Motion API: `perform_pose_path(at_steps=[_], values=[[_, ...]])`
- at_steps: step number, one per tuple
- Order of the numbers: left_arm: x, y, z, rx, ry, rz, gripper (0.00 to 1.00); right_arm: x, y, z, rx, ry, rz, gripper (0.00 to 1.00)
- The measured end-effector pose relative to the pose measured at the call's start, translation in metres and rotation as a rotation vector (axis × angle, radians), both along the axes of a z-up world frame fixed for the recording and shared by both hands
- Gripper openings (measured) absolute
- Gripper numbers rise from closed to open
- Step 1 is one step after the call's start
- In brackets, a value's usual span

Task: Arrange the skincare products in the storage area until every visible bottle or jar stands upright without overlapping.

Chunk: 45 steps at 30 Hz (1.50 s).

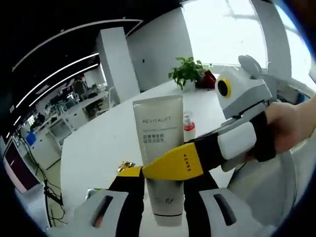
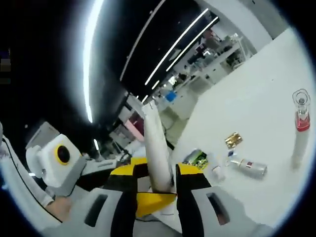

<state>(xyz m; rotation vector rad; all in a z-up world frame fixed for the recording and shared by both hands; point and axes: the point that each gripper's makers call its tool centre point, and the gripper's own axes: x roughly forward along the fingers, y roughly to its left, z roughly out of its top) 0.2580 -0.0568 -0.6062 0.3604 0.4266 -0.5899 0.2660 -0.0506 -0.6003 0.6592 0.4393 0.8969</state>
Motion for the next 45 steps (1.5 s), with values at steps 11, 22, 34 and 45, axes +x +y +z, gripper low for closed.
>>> perform_pose_path(at_steps=[11, 22, 34, 45], values=[[-0.005, -0.005, 0.003, -0.002, -0.004, -0.023, 0.31, -0.004, -0.011, 0.003, -0.033, -0.047, -0.041, 0.15], [-0.019, -0.016, 0.004, -0.134, 0.054, -0.169, 0.42, -0.014, -0.024, -0.003, -0.083, -0.104, 0.026, 0.11], [-0.04, -0.008, 0.015, -0.218, 0.133, -0.338, 0.45, -0.045, -0.019, -0.009, -0.233, -0.306, 0.324, 0.12], [-0.047, -0.012, 0.031, -0.242, 0.157, -0.476, 0.48, -0.069, -0.01, -0.002, -0.244, -0.433, 0.559, 0.12]])
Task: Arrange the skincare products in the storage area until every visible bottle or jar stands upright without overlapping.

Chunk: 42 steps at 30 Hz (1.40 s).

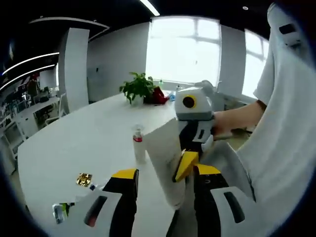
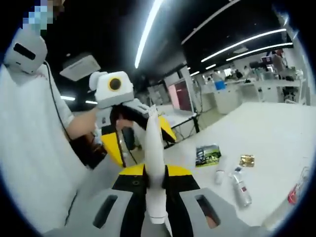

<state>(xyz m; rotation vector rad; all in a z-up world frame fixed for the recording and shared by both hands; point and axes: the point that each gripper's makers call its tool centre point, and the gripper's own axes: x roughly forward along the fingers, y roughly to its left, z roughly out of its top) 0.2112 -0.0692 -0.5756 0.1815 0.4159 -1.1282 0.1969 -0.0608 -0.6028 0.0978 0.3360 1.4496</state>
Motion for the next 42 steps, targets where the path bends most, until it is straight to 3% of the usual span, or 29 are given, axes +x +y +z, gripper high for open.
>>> perform_pose_path(at_steps=[4, 6, 9, 13, 22, 28, 42], values=[[-0.002, -0.003, 0.008, 0.003, -0.014, -0.05, 0.46, -0.002, 0.002, -0.002, -0.02, -0.028, 0.04, 0.12], [-0.009, -0.01, 0.014, 0.024, -0.051, -0.108, 0.42, -0.005, 0.004, -0.005, -0.049, -0.054, 0.065, 0.12], [-0.018, -0.023, 0.013, 0.089, -0.086, -0.174, 0.38, -0.006, 0.004, -0.01, -0.07, -0.081, 0.092, 0.12], [-0.027, -0.036, 0.01, 0.118, -0.091, -0.222, 0.34, -0.01, 0.005, -0.015, -0.101, -0.124, 0.132, 0.12], [-0.026, -0.025, -0.001, 0.128, -0.089, -0.279, 0.18, -0.015, 0.008, -0.02, -0.131, -0.173, 0.162, 0.12], [-0.028, -0.025, -0.007, 0.178, -0.169, -0.306, 0.15, -0.014, 0.008, -0.026, -0.157, -0.209, 0.166, 0.13], [-0.016, -0.021, -0.057, 0.317, -0.166, -0.35, 0.13, -0.01, 0.006, -0.07, -0.258, -0.21, 0.155, 0.15]])
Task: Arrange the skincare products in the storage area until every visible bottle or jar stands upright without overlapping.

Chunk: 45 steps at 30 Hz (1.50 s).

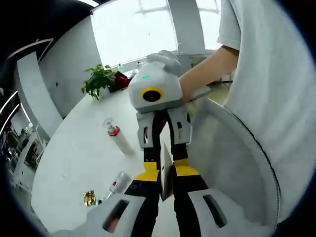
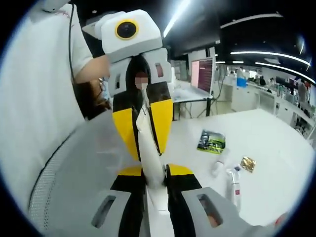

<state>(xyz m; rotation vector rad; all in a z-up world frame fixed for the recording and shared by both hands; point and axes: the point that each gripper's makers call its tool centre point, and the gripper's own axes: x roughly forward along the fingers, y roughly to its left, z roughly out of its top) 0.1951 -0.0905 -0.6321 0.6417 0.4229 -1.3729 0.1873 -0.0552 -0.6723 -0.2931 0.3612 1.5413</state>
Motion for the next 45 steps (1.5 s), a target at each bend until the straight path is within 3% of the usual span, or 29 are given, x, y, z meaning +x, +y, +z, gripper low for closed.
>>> perform_pose_path(at_steps=[13, 16, 25, 32, 34, 36, 41, 43, 45], values=[[0.006, -0.004, -0.041, 0.074, 0.038, -0.001, 0.12, 0.008, -0.009, -0.043, -0.097, 0.004, -0.015, 0.16], [0.009, -0.004, -0.044, 0.086, 0.036, -0.005, 0.11, 0.011, -0.013, -0.052, -0.123, -0.001, -0.016, 0.16], [0.014, -0.015, -0.042, 0.061, 0.044, -0.008, 0.11, 0.018, -0.018, -0.051, -0.086, 0.023, -0.035, 0.16], [0.013, -0.024, -0.043, 0.059, 0.009, -0.032, 0.11, 0.019, -0.025, -0.053, -0.078, 0.045, -0.074, 0.18], [0.013, -0.024, -0.042, 0.053, 0.011, -0.032, 0.11, 0.019, -0.027, -0.061, -0.112, 0.047, -0.076, 0.2], [0.013, -0.024, -0.042, 0.053, 0.005, -0.041, 0.11, 0.016, -0.034, -0.077, -0.194, 0.033, -0.059, 0.23], [0.013, -0.022, -0.048, 0.071, -0.007, -0.064, 0.12, 0.02, -0.034, -0.08, -0.159, 0.044, -0.082, 0.2], [0.014, -0.019, -0.055, 0.12, -0.032, -0.077, 0.14, 0.02, -0.033, -0.079, -0.156, 0.034, -0.08, 0.19], [0.014, -0.022, -0.057, 0.114, -0.029, -0.078, 0.15, 0.02, -0.034, -0.079, -0.167, 0.013, -0.069, 0.19]])
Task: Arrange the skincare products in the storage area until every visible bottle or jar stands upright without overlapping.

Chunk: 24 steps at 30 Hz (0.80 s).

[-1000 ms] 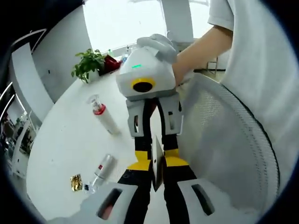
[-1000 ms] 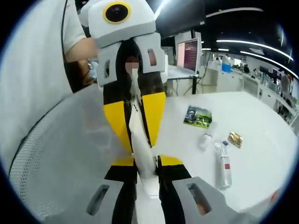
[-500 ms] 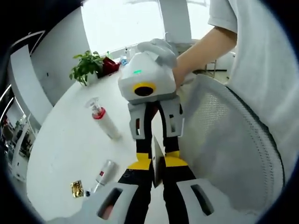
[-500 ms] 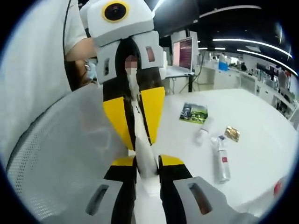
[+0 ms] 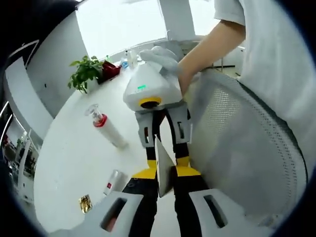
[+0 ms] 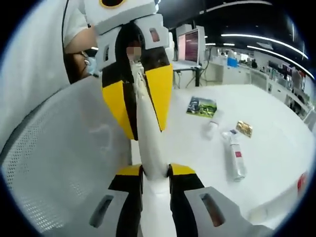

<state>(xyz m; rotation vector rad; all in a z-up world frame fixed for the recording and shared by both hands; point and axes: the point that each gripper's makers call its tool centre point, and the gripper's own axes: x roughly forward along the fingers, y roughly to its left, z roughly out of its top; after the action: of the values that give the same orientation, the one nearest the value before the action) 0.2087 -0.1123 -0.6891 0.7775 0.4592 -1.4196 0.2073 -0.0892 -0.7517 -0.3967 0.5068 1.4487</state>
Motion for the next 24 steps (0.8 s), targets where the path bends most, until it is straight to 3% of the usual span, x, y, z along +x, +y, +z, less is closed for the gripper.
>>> perform_pose_path(at_steps=[6, 13, 18, 24], values=[[0.01, -0.006, -0.003, 0.004, -0.01, 0.003, 0.16, 0.01, -0.009, 0.001, -0.019, -0.029, -0.013, 0.18], [0.035, -0.024, -0.001, -0.019, -0.036, 0.002, 0.16, 0.032, -0.025, 0.001, -0.027, -0.037, -0.073, 0.2], [0.055, -0.036, -0.001, -0.042, -0.052, 0.001, 0.16, 0.053, -0.039, 0.003, -0.035, -0.046, -0.155, 0.22], [0.076, -0.048, 0.001, -0.062, -0.063, 0.008, 0.16, 0.071, -0.06, 0.009, 0.013, -0.023, -0.294, 0.27]])
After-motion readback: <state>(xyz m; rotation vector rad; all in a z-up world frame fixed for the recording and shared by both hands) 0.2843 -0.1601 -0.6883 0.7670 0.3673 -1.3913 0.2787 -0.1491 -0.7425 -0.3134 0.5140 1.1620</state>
